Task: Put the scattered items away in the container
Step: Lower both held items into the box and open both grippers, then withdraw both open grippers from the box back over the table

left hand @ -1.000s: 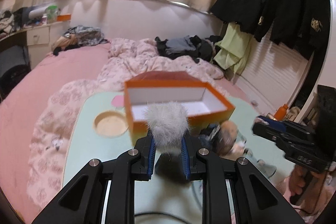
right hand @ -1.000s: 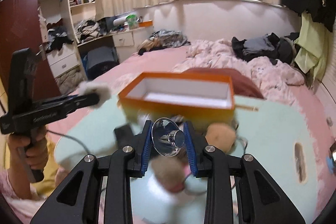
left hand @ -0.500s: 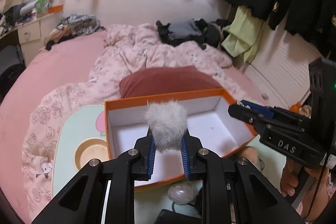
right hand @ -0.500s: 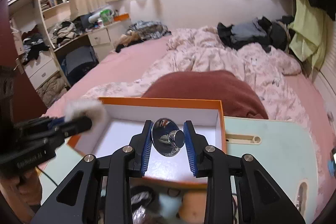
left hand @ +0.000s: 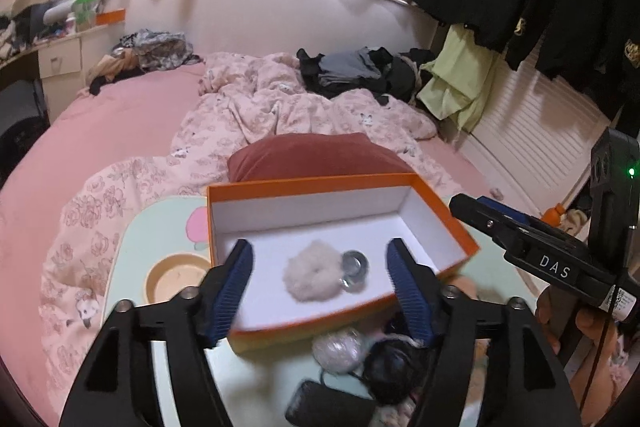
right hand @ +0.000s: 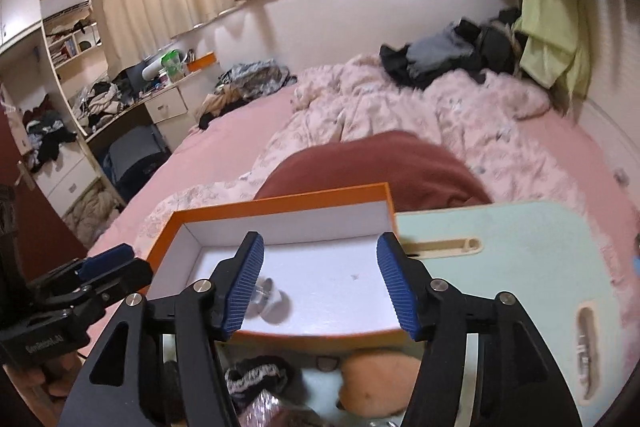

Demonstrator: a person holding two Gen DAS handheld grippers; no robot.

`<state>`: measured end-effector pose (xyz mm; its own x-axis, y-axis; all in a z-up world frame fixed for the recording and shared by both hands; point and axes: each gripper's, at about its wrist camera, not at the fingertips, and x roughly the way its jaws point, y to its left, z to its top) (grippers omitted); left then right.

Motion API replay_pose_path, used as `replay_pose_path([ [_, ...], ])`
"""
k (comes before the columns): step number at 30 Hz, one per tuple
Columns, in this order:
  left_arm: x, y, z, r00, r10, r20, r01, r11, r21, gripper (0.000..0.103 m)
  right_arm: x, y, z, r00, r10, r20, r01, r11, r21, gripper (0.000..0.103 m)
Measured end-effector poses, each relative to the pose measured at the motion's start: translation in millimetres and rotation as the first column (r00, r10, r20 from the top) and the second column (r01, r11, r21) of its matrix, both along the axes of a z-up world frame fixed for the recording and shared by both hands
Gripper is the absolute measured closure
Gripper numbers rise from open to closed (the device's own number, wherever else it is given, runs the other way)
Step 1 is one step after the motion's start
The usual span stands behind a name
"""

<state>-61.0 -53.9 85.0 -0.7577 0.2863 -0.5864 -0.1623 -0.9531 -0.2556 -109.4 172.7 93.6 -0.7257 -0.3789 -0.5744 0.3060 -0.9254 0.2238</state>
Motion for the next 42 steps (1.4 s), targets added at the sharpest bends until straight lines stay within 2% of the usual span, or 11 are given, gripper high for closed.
replay_pose_path([
  [5, 40, -2, 6, 1.000, -0.010, -0.015, 0.011, 1.000, 0.014, 0.014, 40, 7, 11, 0.998, 0.027, -0.059, -0.026, 1.000, 0.011, 0.043],
  [9, 75, -5, -4, 1.000, 0.012, -0.014, -0.012, 1.000, -0.005, 0.011, 75, 13, 3, 0.998, 0.042, -0.049, -0.040, 0.998, 0.051, 0.043],
  [14, 109, -2, -32, 0.999, 0.052, 0.016, -0.051, 0.997, -0.054, 0.011, 116, 26, -25, 1.000, 0.027, -0.007, -0.026, 0.993, 0.113, 0.043],
  [19, 119, 6, -61, 0.995, 0.082, 0.055, -0.076, 0.991, -0.108, 0.011, 141, 29, -56, 1.000, -0.005, 0.026, 0.000, 0.983, 0.185, 0.043],
  [26, 110, 11, -88, 0.985, 0.091, 0.149, -0.071, 0.988, -0.134, 0.010, 131, 28, -78, 0.993, -0.040, 0.113, 0.015, 0.977, 0.211, 0.043],
  [28, 111, 13, -91, 0.985, 0.101, 0.140, -0.078, 0.984, -0.161, 0.008, 130, 26, -82, 0.992, -0.048, 0.112, 0.020, 0.970, 0.243, 0.039],
  [30, 110, 19, -94, 0.985, 0.097, 0.145, -0.068, 0.979, -0.193, 0.000, 131, 23, -85, 0.993, -0.062, 0.104, 0.030, 0.959, 0.281, 0.025],
  [32, 109, 30, -98, 0.984, 0.102, 0.143, -0.060, 0.961, -0.271, 0.000, 129, 22, -88, 0.992, -0.064, 0.110, 0.030, 0.958, 0.285, 0.017],
  [34, 109, 32, -98, 0.986, 0.094, 0.139, -0.054, 0.962, -0.269, 0.000, 129, 22, -89, 0.991, -0.070, 0.114, 0.034, 0.956, 0.291, 0.013],
  [36, 108, 32, -97, 0.986, 0.091, 0.139, -0.051, 0.962, -0.267, 0.000, 126, 24, -93, 0.989, -0.073, 0.129, 0.033, 0.956, 0.291, 0.000],
  [42, 109, 31, -96, 0.987, 0.088, 0.132, -0.050, 0.963, -0.266, 0.000, 130, 24, -94, 0.990, -0.070, 0.124, 0.032, 0.956, 0.290, 0.000],
])
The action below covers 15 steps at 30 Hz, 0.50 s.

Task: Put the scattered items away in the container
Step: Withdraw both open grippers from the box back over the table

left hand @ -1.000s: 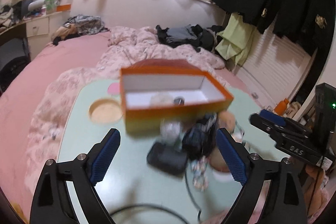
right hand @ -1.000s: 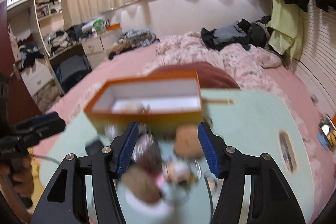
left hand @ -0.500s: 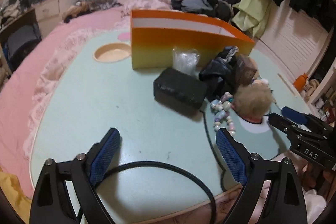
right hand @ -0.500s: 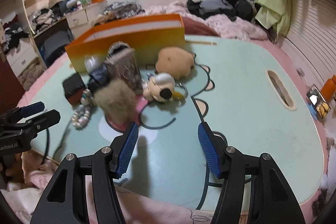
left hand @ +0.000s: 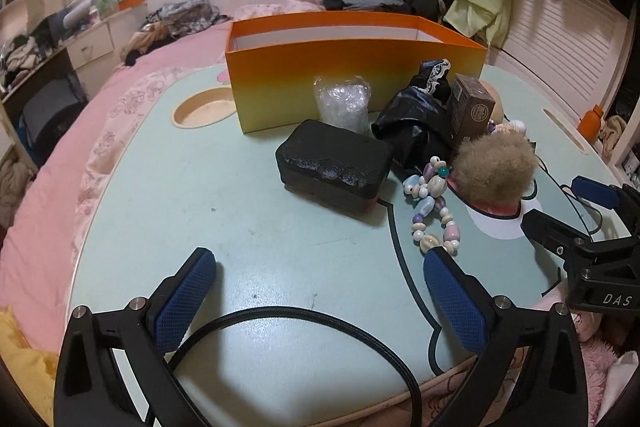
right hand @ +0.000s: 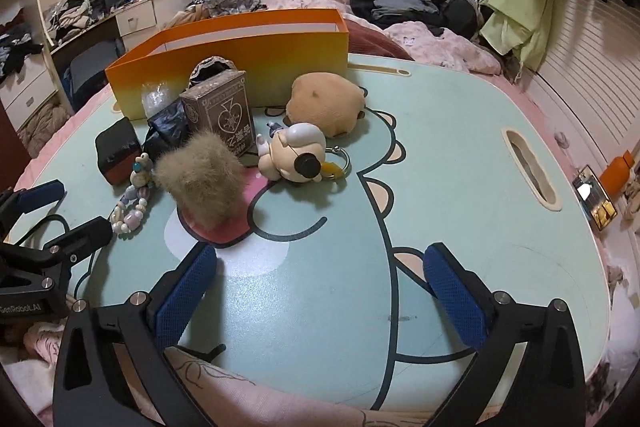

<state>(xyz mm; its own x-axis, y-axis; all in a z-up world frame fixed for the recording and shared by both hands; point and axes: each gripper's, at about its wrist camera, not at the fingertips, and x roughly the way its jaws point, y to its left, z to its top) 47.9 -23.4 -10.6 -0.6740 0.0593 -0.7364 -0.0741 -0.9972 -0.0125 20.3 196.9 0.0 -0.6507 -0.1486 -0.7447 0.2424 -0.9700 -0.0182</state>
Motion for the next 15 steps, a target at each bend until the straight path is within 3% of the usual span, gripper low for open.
replay_pose_path([
  [15, -4.2, -0.6, 3.3, 1.000, -0.025, -0.002, 0.025, 1.000, 0.019, 0.000, 3.3, -1.5, 0.4, 1.000, 0.002, -0.004, -0.002, 1.000, -0.002, 0.000],
])
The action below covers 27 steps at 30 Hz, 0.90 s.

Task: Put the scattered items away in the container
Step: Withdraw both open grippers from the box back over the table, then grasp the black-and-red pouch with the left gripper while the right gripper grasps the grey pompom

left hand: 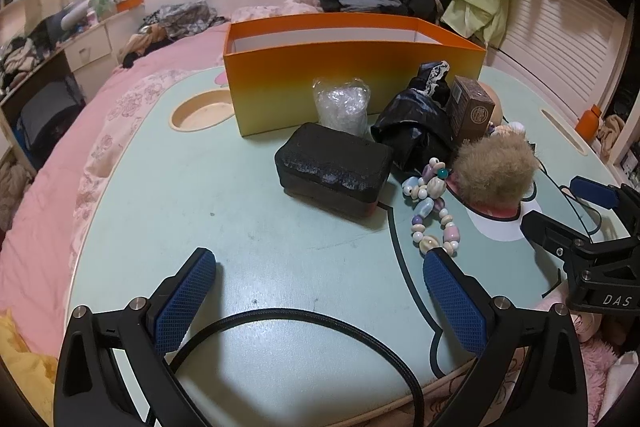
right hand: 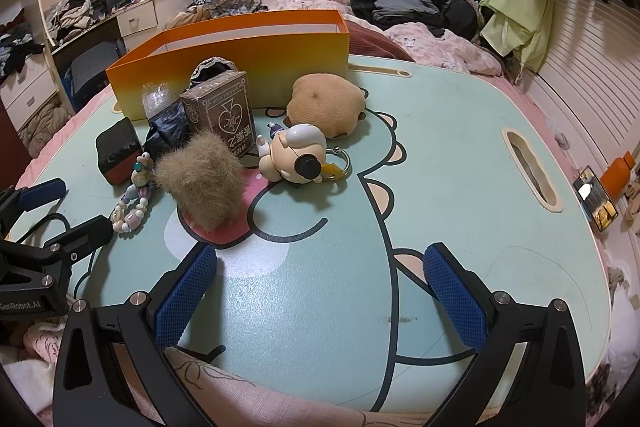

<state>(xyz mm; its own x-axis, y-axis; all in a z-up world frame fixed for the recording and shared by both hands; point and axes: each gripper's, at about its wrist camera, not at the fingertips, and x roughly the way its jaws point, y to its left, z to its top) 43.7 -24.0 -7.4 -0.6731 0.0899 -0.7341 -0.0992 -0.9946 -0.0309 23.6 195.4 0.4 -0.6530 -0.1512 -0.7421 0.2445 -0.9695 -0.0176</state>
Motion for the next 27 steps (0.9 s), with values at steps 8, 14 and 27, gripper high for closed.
replay_pose_path([
  [8, -27, -10, 26, 0.997, -0.047, -0.067, 0.049, 0.998, 0.034, 0.000, 0, -1, 1, 1.000, 0.000, 0.001, 0.000, 1.000, -0.003, 0.000],
  [14, -50, -2, 25, 0.995, -0.101, -0.017, 0.101, 0.994, 0.037, 0.003, 0, -1, 1, 1.000, 0.000, 0.001, 0.000, 1.000, -0.003, 0.000],
  [27, -36, -8, 14, 0.994, -0.106, -0.013, 0.107, 0.989, 0.106, 0.037, 3, -3, 3, 1.000, 0.001, -0.002, -0.001, 1.000, -0.004, 0.000],
])
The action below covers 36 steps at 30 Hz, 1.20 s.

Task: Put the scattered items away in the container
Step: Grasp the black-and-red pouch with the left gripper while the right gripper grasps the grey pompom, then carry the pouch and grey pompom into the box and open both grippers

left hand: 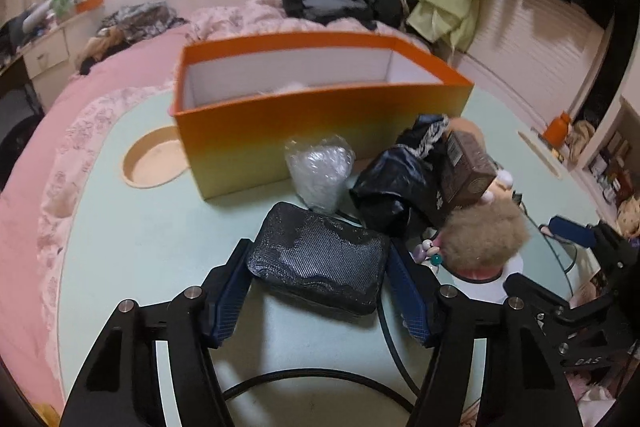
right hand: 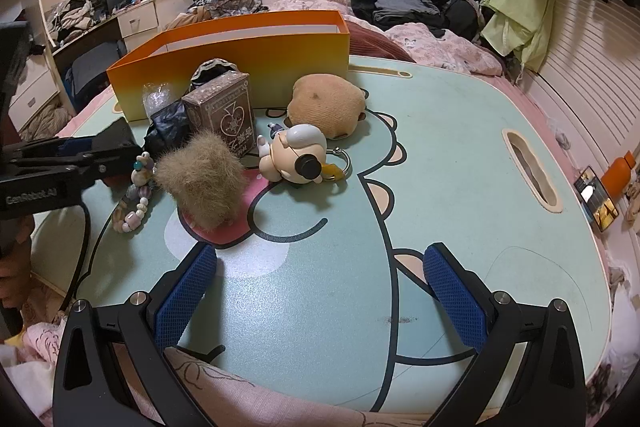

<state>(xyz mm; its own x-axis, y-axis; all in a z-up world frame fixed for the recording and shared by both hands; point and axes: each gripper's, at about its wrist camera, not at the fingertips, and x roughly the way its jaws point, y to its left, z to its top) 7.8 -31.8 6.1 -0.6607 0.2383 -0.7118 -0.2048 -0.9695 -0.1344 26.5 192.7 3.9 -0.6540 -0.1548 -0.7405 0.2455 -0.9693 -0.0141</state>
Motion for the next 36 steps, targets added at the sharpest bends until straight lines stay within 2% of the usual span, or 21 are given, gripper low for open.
replay_pose_path([
  [4, 20, -17, 8, 0.998, 0.040, -0.046, -0.037, 0.996, 0.083, 0.037, 4, 0, 3, 1.000, 0.010, -0.007, -0.010, 0.999, -0.032, 0.000],
  [7, 32, -24, 14, 0.995, 0.065, -0.074, -0.059, 0.995, 0.082, 0.037, 12, 0, 12, 0.995, 0.087, -0.049, -0.092, 0.988, -0.124, 0.001],
  [10, 36, -29, 21, 0.993, 0.076, -0.090, -0.069, 0.994, 0.082, 0.037, 22, -18, 25, 0.979, 0.164, -0.122, -0.175, 0.981, -0.081, 0.004],
  [12, 36, -33, 24, 0.993, 0.077, -0.092, -0.067, 0.993, 0.101, 0.037, 20, -30, 29, 0.968, 0.207, -0.140, -0.217, 0.975, -0.057, 0.017],
  [15, 36, -34, 26, 0.993, 0.076, -0.095, -0.065, 0.992, 0.110, 0.037, 9, -43, 32, 0.960, 0.243, -0.139, -0.252, 0.966, -0.050, 0.017],
  [19, 35, -36, 24, 0.993, 0.077, -0.085, -0.067, 0.991, 0.115, 0.037, -4, -51, 30, 0.958, 0.239, -0.160, -0.246, 0.969, -0.022, 0.017],
  [20, 34, -37, 22, 0.994, 0.078, -0.079, -0.069, 0.991, 0.118, 0.037, -7, -51, 28, 0.958, 0.240, -0.157, -0.247, 0.969, -0.026, 0.022],
  [21, 33, -37, 21, 0.994, 0.079, -0.072, -0.070, 0.990, 0.121, 0.037, -7, -51, 24, 0.959, 0.244, -0.145, -0.252, 0.967, -0.036, 0.036],
  [24, 32, -37, 18, 0.995, 0.079, -0.062, -0.071, 0.989, 0.128, 0.037, -7, -50, 12, 0.957, 0.280, -0.077, -0.285, 0.956, -0.066, 0.070],
  [25, 33, -36, 18, 0.995, 0.079, -0.063, -0.070, 0.989, 0.128, 0.037, -7, -50, 9, 0.953, 0.297, -0.061, -0.301, 0.950, -0.082, 0.077],
  [26, 33, -36, 18, 0.995, 0.076, -0.064, -0.067, 0.990, 0.126, 0.037, -5, -48, 8, 0.952, 0.300, -0.060, -0.305, 0.948, -0.093, 0.080],
  [36, 35, -37, 24, 0.993, 0.079, -0.086, -0.067, 0.989, 0.135, 0.037, -3, -24, 22, 0.960, 0.258, -0.112, -0.276, 0.939, -0.205, 0.081],
])
